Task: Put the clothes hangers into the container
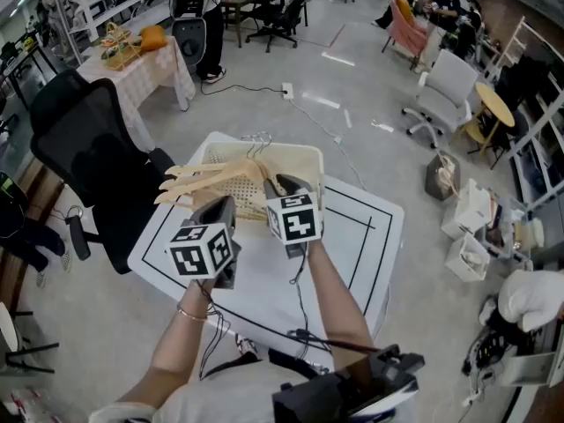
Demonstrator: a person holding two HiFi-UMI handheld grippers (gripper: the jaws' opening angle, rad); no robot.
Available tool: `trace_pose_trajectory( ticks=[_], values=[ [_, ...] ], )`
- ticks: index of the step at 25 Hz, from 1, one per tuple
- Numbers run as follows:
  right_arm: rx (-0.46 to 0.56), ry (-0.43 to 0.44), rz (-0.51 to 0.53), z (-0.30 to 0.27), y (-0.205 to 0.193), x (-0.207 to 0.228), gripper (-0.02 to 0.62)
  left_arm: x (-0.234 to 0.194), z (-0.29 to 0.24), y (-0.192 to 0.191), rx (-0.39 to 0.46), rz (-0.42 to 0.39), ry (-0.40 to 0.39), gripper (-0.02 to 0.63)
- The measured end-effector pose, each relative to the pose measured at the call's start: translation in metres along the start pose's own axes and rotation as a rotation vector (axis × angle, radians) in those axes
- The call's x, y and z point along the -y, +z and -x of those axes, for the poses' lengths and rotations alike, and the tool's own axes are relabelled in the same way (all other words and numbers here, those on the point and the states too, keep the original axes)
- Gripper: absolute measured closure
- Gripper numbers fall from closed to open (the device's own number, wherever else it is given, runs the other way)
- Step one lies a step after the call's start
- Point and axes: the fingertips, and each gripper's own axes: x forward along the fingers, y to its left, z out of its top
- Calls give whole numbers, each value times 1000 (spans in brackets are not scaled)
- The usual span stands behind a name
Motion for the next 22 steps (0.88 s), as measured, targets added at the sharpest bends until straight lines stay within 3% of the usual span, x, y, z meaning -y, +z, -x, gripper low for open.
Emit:
trace_pose_trajectory(
  ticks=[8,16,22],
  values=[
    [10,-83,-108,67,-28,-8,560,19,39,-16,-2,-6,-41,597],
    [99,-219,-162,133,-52,-26,578,37,82,-26,5,-41,-94,595],
    [128,-210,-230,166,-67,-51,580,46,107,-47,-7,-50,-109,597]
  ],
)
